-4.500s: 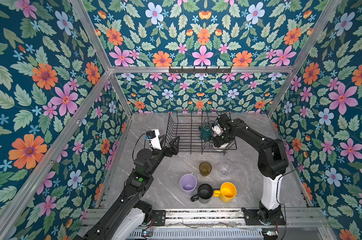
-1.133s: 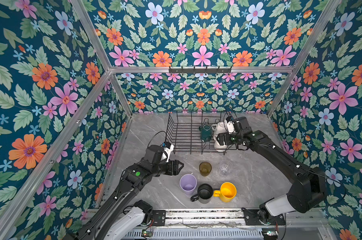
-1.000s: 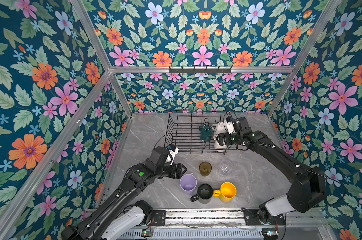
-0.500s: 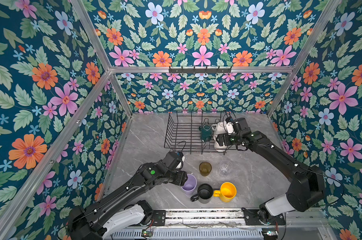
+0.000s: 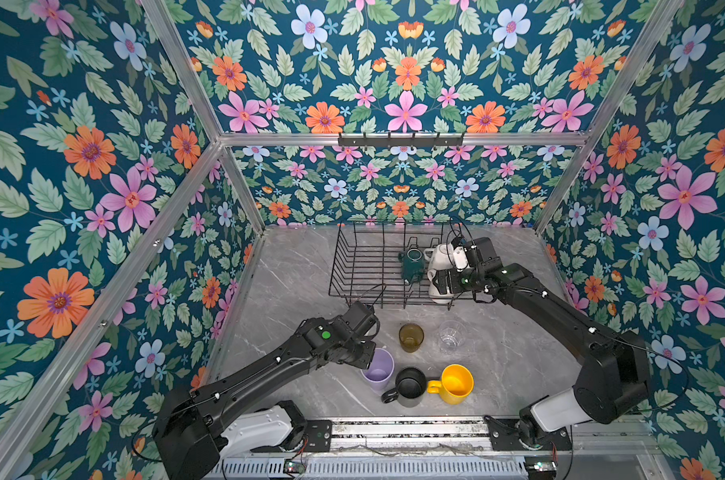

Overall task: Load the cups into the dish rack
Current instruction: 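Reach the left gripper down to the lilac cup's rim, then close the left gripper on the lilac cup's rim and lift it toward the rack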

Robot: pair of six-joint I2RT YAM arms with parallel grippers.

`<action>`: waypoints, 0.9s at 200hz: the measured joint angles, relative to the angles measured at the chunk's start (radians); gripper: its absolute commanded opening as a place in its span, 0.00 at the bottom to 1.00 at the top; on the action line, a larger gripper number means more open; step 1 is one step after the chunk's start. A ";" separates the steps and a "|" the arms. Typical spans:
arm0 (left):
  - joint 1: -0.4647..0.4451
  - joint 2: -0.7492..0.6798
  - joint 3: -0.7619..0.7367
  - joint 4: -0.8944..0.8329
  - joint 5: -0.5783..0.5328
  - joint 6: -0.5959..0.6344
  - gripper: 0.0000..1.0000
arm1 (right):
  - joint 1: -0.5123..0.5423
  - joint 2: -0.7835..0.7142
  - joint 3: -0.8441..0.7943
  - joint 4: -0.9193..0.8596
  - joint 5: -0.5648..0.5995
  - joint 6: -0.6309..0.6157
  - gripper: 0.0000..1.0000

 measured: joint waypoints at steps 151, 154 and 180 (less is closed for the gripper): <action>0.000 -0.141 0.119 -0.178 -0.119 0.000 0.00 | 0.000 -0.061 -0.031 0.047 -0.089 0.030 0.99; 0.000 -0.150 0.126 -0.183 -0.126 0.000 0.00 | 0.000 -0.065 -0.031 0.050 -0.095 0.031 0.99; 0.002 -0.218 0.177 -0.184 -0.196 0.006 0.00 | 0.000 -0.095 -0.042 0.092 -0.159 0.041 0.99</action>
